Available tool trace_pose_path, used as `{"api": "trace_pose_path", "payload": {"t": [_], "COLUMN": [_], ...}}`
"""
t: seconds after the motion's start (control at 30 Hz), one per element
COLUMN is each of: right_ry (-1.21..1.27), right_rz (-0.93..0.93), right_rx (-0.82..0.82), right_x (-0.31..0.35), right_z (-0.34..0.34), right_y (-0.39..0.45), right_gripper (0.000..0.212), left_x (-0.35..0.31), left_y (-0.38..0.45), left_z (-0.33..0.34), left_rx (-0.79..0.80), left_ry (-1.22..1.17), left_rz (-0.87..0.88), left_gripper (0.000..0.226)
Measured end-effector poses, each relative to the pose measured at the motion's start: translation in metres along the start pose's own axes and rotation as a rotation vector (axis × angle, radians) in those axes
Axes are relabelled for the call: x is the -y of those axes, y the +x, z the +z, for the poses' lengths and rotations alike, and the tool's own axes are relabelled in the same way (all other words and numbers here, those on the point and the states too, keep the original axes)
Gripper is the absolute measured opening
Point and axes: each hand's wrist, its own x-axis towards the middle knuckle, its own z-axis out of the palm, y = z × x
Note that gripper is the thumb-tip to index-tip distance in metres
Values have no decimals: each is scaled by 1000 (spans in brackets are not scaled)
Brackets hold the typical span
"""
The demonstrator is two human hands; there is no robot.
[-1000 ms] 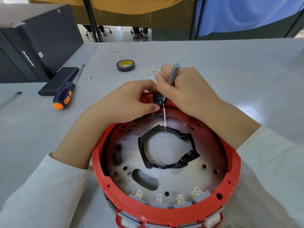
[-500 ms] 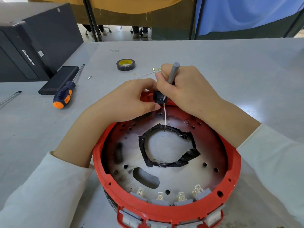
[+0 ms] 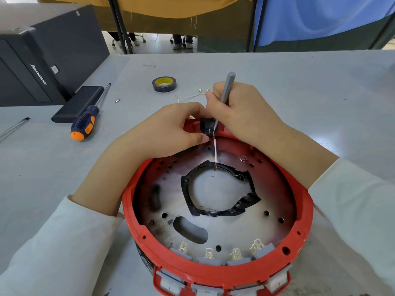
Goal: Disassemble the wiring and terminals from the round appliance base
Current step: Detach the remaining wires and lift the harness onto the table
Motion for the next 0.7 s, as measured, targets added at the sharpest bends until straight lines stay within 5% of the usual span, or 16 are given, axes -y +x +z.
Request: {"api": "trace_pose_path", "payload": {"t": [0.47, 0.7], "right_ry": [81, -33], "right_rz": [212, 168], "right_rx": [54, 39], "right_x": [-4, -2], "right_z": [1, 2], "right_y": [14, 11], "right_gripper": [39, 42], "left_x": [1, 1], "left_y": [1, 1], "left_z": [1, 0], "left_rx": [0, -1], "left_ry": [-31, -9], "left_rz": [-1, 11], "left_gripper": [32, 33]}}
